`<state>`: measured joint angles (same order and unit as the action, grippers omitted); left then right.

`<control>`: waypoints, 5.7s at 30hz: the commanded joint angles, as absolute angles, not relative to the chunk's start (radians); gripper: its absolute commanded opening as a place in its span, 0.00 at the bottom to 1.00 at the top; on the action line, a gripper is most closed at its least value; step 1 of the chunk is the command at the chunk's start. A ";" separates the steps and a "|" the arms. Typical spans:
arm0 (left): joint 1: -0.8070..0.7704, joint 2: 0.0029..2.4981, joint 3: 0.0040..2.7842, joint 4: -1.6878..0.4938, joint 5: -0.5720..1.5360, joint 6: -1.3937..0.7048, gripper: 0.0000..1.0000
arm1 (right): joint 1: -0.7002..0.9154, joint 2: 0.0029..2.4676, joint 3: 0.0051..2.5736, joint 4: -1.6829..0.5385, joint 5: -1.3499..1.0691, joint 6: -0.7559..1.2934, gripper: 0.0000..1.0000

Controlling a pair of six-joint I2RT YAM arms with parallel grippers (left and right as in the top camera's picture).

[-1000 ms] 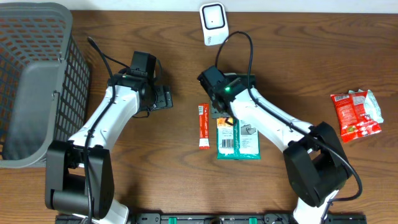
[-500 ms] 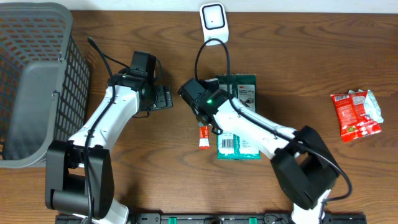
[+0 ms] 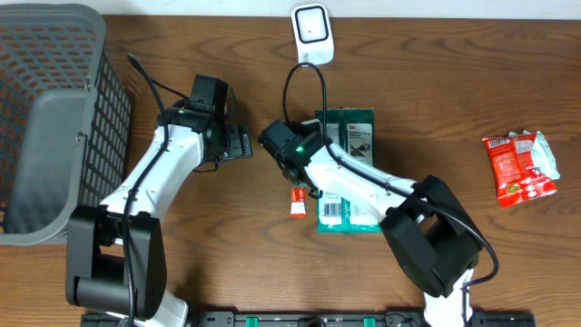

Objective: Scan the item barcode

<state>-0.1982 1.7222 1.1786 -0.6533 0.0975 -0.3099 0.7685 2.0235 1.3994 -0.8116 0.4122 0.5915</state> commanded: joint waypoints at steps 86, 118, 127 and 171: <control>-0.195 1.706 1.188 -0.656 0.078 -0.313 0.87 | 0.567 1.608 1.377 -0.868 -0.041 0.496 0.71; -0.195 1.706 1.188 -0.657 0.078 -0.313 0.87 | 0.636 2.008 1.376 -0.706 0.003 0.496 0.57; -0.195 1.706 1.188 -0.657 0.078 -0.313 0.87 | 0.636 2.008 1.377 -0.699 0.029 0.492 0.43; -0.196 1.706 1.188 -0.657 0.078 -0.316 0.87 | 0.636 2.007 1.415 -0.719 0.029 0.492 0.21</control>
